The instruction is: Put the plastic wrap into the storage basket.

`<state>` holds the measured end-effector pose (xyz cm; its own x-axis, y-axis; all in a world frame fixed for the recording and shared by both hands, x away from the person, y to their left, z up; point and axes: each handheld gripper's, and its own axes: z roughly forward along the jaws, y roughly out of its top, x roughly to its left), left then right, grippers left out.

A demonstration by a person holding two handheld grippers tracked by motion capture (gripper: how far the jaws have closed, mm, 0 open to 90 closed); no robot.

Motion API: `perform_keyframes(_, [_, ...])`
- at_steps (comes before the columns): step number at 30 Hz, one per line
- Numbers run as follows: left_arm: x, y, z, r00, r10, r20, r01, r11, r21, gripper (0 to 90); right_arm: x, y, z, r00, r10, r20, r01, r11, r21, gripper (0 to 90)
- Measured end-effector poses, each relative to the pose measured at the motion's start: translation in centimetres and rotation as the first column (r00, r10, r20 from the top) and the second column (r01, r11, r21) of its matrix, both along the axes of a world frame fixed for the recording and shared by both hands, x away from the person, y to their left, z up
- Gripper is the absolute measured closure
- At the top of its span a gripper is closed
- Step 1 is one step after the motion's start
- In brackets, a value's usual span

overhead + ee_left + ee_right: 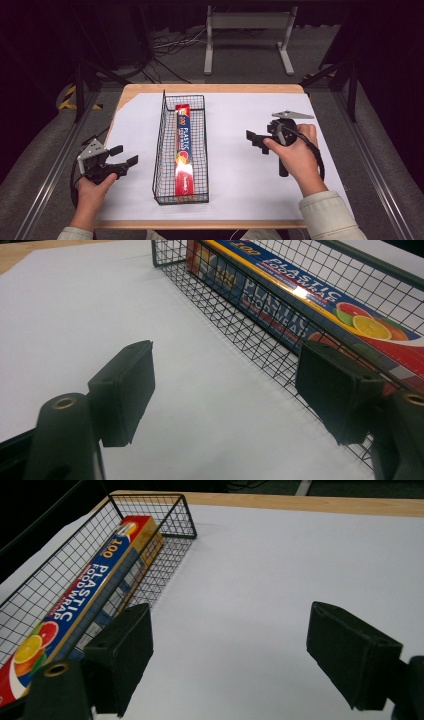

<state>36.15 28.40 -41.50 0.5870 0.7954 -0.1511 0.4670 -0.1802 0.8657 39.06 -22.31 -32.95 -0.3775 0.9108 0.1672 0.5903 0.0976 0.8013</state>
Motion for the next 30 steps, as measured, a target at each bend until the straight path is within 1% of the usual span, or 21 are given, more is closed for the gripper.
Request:
perform_keyframes(1, [0.0, 0.0, 0.0, 1.0, -0.003, 0.001, 0.003, 1.0, 0.004, 24.5, 0.0, -0.5, -0.1, 1.0, -0.001, 0.006, 0.001, 1.0, -0.003, 19.5])
perform_keyframes(4, [0.1, 0.1, -0.1, 1.0, -0.002, 0.0, 0.002, 0.9999, 0.014, 24.6, 0.0, -1.9, -0.5, 0.9988, 0.019, 0.045, -0.017, 0.999, -0.036, 19.5])
perform_keyframes(6, [0.1, 0.2, -0.2, 1.0, 0.0, -0.002, 0.0, 1.0, 0.006, 24.5, -0.1, -2.9, -1.1, 0.997, 0.041, 0.066, -0.037, 0.998, -0.051, 18.8])
perform_keyframes(8, [0.1, 0.2, -0.2, 1.0, 0.005, -0.004, -0.005, 1.0, 0.007, 24.5, -0.2, -3.9, -1.7, 0.9953, 0.044, 0.086, -0.038, 0.997, -0.066, 18.7])
perform_keyframes(12, [0.1, 0.1, -0.4, 1.0, 0.006, -0.003, -0.006, 0.9999, 0.01, 24.4, -0.3, -6.0, -2.9, 0.9944, 0.033, 0.1, -0.026, 0.997, -0.071, 18.6])
perform_keyframes(15, [0.1, 0.0, -0.4, 1.0, 0.005, 0.004, -0.005, 0.9998, 0.021, 24.4, -0.4, -7.1, -3.7, 0.9935, 0.025, 0.111, -0.016, 0.997, -0.081, 18.5])
perform_keyframes(17, [0.1, -0.1, -0.5, 1.0, 0.006, 0.008, -0.006, 0.9998, 0.021, 24.4, -0.2, -7.7, -4.4, 0.9929, 0.028, 0.116, -0.017, 0.996, -0.09, 17.5])
perform_keyframes(19, [0.0, -0.2, -0.5, 0.9999, 0.006, 0.009, -0.006, 0.9998, 0.021, 24.4, 0.0, -8.2, -5.2, 0.9909, 0.032, 0.131, -0.02, 0.996, -0.092, 16.7])
perform_keyframes(20, [0.0, -0.2, -0.4, 0.9999, 0.004, 0.012, -0.004, 0.9996, 0.027, 24.4, 0.0, -8.5, -5.6, 0.9902, 0.035, 0.136, -0.023, 0.996, -0.088, 16.4])
perform_keyframes(22, [0.0, -0.2, -0.5, 0.9999, 0.005, 0.012, -0.005, 0.9996, 0.029, 24.3, 0.1, -9.2, -6.5, 0.9886, 0.033, 0.147, -0.023, 0.998, -0.065, 16.4])
perform_keyframes(24, [0.0, -0.2, -0.7, 0.9999, 0.006, 0.011, -0.007, 0.9996, 0.028, 24.4, 0.0, -9.9, -7.4, 0.9896, 0.025, 0.142, -0.016, 0.998, -0.063, 16.4])
perform_keyframes(25, [0.0, -0.2, -0.7, 0.9999, 0.006, 0.01, -0.006, 0.9996, 0.029, 24.4, 0.0, -10.2, -7.9, 0.9907, 0.023, 0.134, -0.013, 0.997, -0.076, 16.4])
perform_keyframes(27, [0.0, -0.3, -0.8, 1.0, 0.005, 0.005, -0.005, 0.9995, 0.031, 24.3, -0.1, -10.7, -8.4, 0.9916, 0.024, 0.127, -0.012, 0.996, -0.089, 16.4])
perform_keyframes(30, [0.0, -0.4, -0.8, 0.9999, 0.008, 0.007, -0.008, 0.9996, 0.029, 24.3, -0.6, -11.1, -8.7, 0.9923, 0.028, 0.121, -0.018, 0.996, -0.087, 15.6])
